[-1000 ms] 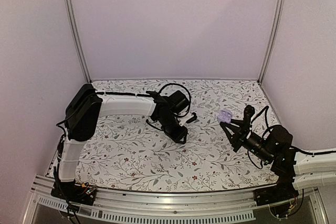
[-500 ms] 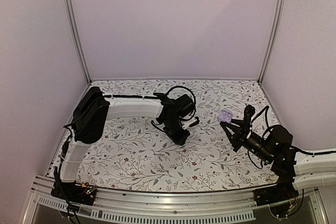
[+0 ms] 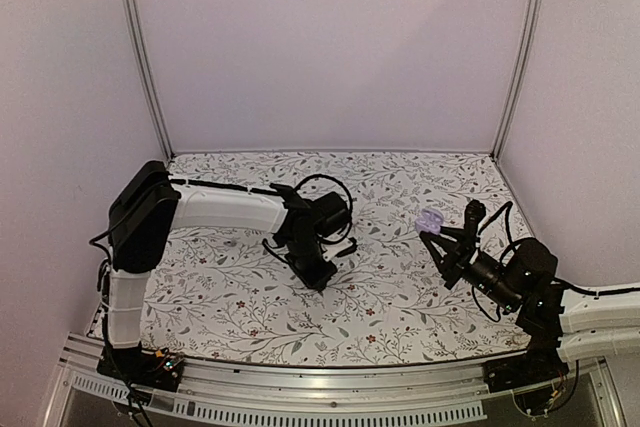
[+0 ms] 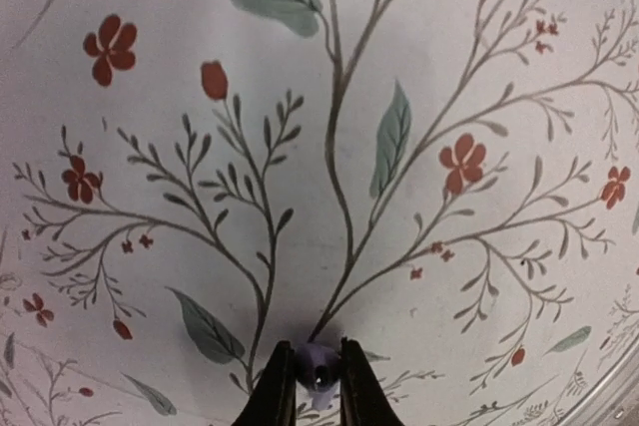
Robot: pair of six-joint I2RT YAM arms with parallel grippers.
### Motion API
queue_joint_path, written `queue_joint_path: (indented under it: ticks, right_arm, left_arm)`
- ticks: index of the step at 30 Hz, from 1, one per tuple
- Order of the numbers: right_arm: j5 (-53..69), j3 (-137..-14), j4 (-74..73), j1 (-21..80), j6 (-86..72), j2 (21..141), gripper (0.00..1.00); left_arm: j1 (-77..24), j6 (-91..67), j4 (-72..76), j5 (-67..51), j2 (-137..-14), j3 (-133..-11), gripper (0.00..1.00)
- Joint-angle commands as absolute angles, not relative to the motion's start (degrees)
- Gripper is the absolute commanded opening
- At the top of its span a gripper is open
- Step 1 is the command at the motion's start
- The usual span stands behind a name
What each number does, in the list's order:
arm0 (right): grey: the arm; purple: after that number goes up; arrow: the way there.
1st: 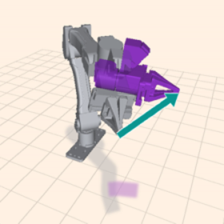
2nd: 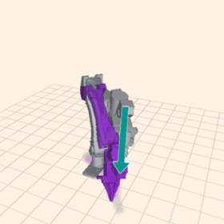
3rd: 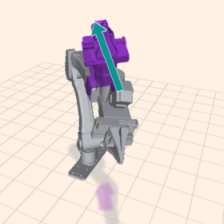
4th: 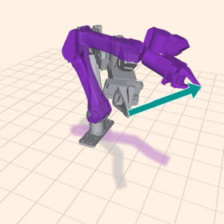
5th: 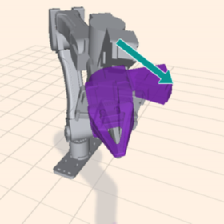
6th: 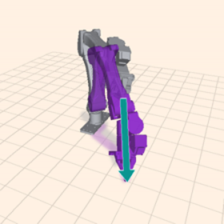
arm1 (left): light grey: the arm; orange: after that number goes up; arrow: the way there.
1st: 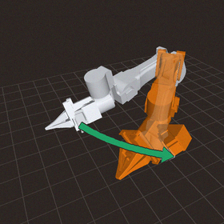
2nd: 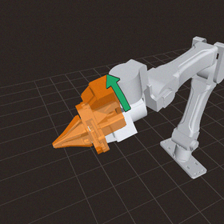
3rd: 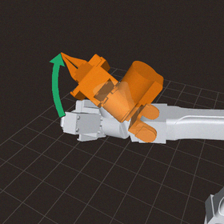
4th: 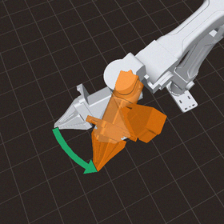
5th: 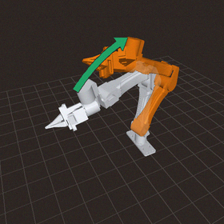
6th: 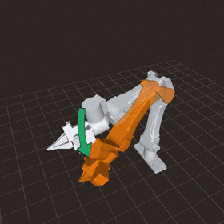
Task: Insert the wireless bluetooth earbuds into the charging case
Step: Move the right earbud to the center of the board, then pick up the right earbud from the center of the board.
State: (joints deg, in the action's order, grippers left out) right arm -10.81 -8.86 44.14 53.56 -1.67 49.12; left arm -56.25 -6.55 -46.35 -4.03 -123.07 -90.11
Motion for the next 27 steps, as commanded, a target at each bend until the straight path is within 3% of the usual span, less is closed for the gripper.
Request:
queue_joint_path:
  ticks: [1,10,27]
  right_arm:
    - [-10.4,-9.4,44.8,53.3,-1.2,49.8,0.0]
    - [-9.9,-10.2,45.4,53.3,-0.7,51.4,0.0]
    - [-10.3,-9.9,45.1,53.2,-0.6,51.3,0.0]
  left_arm:
    - [-56.8,-7.6,-50.4,-3.6,-120.4,-81.8,0.13]
    - [-57.5,-7.4,-53.0,-1.1,-120.7,-80.1,0.24]
    - [-60.0,-7.2,-58.0,3.6,-125.2,-83.9,0.17]
